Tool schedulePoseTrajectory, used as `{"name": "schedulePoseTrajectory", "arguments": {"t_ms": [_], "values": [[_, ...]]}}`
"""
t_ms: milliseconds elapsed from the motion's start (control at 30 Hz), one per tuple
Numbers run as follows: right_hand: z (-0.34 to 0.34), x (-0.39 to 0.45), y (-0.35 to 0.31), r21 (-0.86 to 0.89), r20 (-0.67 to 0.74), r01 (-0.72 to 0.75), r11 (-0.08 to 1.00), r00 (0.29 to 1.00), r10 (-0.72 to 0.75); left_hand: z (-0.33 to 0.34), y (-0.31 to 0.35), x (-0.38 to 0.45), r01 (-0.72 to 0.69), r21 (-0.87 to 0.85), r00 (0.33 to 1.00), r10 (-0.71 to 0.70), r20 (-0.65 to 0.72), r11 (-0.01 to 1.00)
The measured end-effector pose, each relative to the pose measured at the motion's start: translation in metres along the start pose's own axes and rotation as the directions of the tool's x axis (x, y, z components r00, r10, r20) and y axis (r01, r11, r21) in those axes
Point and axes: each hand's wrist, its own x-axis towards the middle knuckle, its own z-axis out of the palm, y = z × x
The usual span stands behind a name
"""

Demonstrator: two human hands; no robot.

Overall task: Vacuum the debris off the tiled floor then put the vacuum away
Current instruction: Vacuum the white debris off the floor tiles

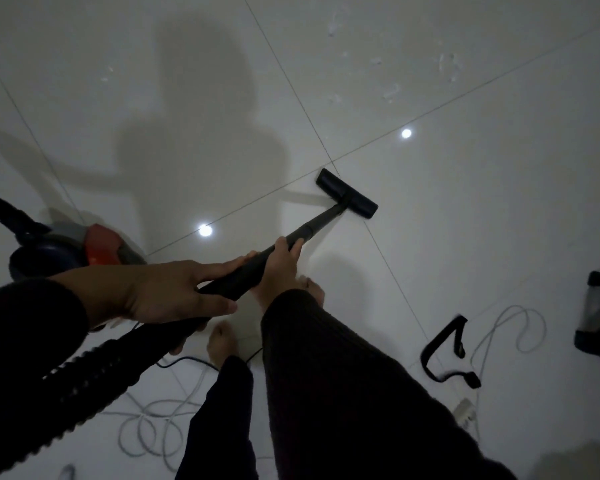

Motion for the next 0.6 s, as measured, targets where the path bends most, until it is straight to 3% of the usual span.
{"name": "schedulePoseTrajectory", "arguments": {"t_ms": [133, 233, 367, 600], "values": [[-0.005, -0.001, 0.017, -0.023, -0.015, -0.006, 1.000, 1.000, 0.006, 0.001, -0.017, 0.002, -0.005, 0.042, 1.000, 0.005, 0.006, 0.999], [-0.013, 0.001, 0.014, -0.192, 0.020, 0.091, 0.977, 0.996, -0.089, 0.005, -0.022, 0.007, -0.062, 0.089, 0.998, 0.064, -0.021, 0.994], [-0.009, 0.014, 0.000, -0.102, 0.008, 0.009, 0.995, 1.000, -0.008, 0.013, -0.016, 0.020, -0.116, 0.153, 0.986, 0.132, -0.100, 0.981], [-0.014, 0.045, -0.042, -0.294, 0.072, 0.034, 0.955, 0.997, -0.013, 0.034, 0.002, 0.058, -0.113, -0.047, 0.971, 0.101, -0.215, 0.992]]}}
